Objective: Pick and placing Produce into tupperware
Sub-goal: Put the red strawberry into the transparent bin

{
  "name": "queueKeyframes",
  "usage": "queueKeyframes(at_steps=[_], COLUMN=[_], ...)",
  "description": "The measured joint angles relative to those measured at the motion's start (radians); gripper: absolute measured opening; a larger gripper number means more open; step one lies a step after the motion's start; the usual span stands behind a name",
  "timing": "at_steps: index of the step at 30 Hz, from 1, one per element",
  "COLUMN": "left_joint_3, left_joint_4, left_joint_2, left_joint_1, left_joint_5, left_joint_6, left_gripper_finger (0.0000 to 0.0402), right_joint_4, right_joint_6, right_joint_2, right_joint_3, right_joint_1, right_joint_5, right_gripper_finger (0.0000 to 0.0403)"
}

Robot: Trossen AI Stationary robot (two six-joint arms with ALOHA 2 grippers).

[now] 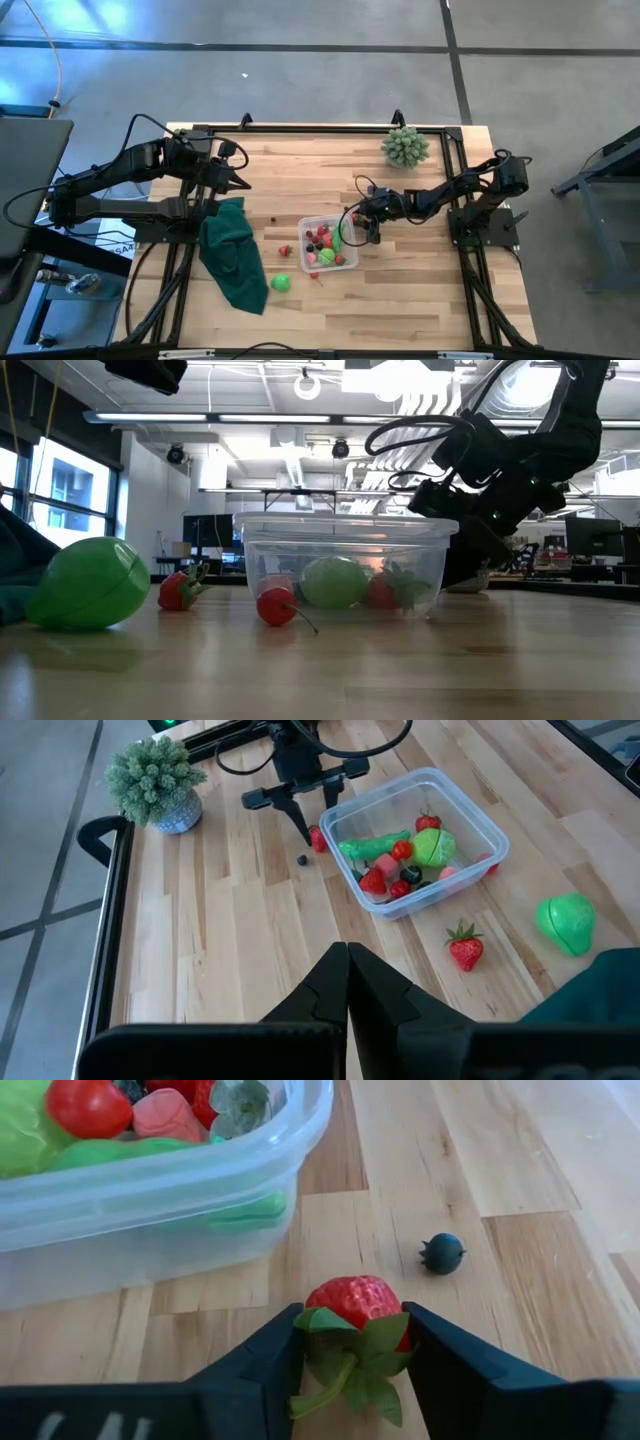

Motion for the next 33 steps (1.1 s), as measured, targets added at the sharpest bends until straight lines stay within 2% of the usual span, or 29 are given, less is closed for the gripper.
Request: queueKeyframes(at_steps=[12, 19, 27, 30, 33], left_joint_3=[0.0, 0.0, 0.0, 0.0, 0.0], left_joint_4=[0.0, 0.0, 0.0, 0.0, 0.0], left_joint_2=[0.0, 0.0, 0.0, 0.0, 0.0], left_joint_1=[0.0, 0.0, 0.0, 0.0, 0.0], left_joint_5=[0.0, 0.0, 0.0, 0.0, 0.0], left_joint_6=[0.0, 0.0, 0.0, 0.0, 0.0], left_gripper_finger=[0.0001, 0.0001, 0.0001, 0.0001, 0.0001], right_joint_4=[-0.016, -0.145, -0.247, -0.28, -0.343], right_joint_6=[0.143, 0.135, 0.151, 0.178, 0.168], right_joint_2=[-0.031, -0.199, -0.474, -0.541, -0.554], right_joint_3=[0.0, 0.0, 0.005, 0.053, 0.137], right_joint_1=[0.0, 0.0, 0.0, 0.004, 0.018], right_joint_5=[0.0, 0.053, 0.11, 0.11, 0.11], right_gripper_finger=[0.0144, 0.0144, 0.0144, 0.0144, 0.0144])
